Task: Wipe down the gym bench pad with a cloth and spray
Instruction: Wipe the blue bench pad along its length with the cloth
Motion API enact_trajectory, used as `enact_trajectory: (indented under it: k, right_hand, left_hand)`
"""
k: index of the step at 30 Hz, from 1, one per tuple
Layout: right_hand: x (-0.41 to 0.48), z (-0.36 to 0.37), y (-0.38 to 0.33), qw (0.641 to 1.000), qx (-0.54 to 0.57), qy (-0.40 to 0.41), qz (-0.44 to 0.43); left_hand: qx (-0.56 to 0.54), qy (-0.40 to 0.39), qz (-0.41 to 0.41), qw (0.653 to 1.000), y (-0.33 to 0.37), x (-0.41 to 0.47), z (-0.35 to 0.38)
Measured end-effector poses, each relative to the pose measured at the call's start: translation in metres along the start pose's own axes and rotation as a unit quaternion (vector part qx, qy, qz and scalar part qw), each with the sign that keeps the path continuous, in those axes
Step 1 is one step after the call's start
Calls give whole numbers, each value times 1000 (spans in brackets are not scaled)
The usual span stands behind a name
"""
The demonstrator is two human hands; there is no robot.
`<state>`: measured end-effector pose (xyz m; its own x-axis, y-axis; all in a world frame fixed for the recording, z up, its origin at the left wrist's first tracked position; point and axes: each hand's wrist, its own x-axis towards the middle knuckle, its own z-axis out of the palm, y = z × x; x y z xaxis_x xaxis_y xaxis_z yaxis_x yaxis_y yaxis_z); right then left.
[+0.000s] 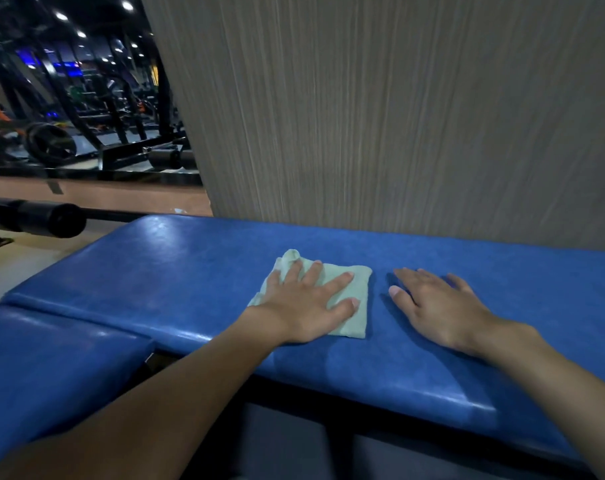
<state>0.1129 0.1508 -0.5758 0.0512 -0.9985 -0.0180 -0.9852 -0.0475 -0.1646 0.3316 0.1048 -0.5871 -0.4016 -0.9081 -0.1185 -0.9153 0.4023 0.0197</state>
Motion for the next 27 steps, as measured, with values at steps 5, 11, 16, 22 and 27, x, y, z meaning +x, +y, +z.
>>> enact_trajectory:
  k: [5,11,16,22,27]
  right_hand:
    - [9,-12,-39,996,14,85,-27]
    - [42,8,-125,988,58,50,-131]
    - [47,29,-120,992,-7,-63,-110]
    - [31,26,-77,994,-17,-56,-90]
    - [4,14,-21,997,-15,-48,-51]
  left_hand:
    - [-67,89,2,994,-30,-1,-22]
    - [-75,113,-47,990,-97,-24,-13]
    - [-99,88,-59,989,-102,-30,-11]
    - [-73,65,-3,995,-66,-15,-13]
    - [-50,43,13,998,-32,-4,-15]
